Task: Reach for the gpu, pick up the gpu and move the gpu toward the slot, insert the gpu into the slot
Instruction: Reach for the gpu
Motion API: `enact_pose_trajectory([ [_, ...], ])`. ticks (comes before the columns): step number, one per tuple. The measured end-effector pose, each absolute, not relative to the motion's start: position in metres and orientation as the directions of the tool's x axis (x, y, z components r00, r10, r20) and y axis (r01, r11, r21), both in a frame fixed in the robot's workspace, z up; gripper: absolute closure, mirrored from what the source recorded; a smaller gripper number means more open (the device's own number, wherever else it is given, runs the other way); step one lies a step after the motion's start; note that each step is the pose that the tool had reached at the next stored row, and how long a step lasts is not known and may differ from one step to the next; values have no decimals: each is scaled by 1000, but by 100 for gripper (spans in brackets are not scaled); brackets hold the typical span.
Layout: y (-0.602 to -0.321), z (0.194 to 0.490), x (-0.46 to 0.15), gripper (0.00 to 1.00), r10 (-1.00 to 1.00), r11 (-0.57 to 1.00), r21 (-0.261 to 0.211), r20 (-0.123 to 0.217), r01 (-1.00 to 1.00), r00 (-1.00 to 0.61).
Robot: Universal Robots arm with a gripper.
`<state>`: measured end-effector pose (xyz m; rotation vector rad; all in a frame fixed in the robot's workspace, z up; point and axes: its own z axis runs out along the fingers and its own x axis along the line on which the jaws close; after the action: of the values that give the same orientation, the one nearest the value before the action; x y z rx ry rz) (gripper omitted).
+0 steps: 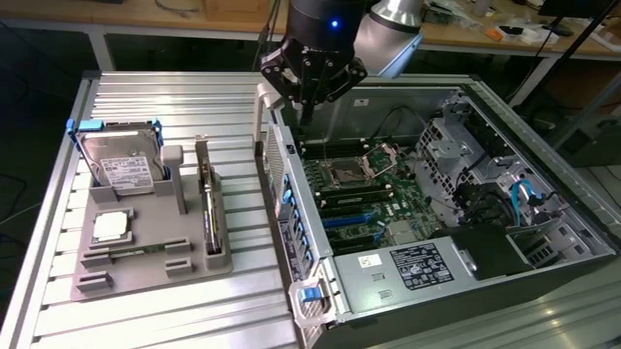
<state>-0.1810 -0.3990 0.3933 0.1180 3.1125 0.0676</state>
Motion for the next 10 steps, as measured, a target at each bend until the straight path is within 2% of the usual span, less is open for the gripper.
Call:
enact_pose_trajectory([
  [10, -399, 393, -198, 89, 76, 996, 44, -24, 75, -997],
])
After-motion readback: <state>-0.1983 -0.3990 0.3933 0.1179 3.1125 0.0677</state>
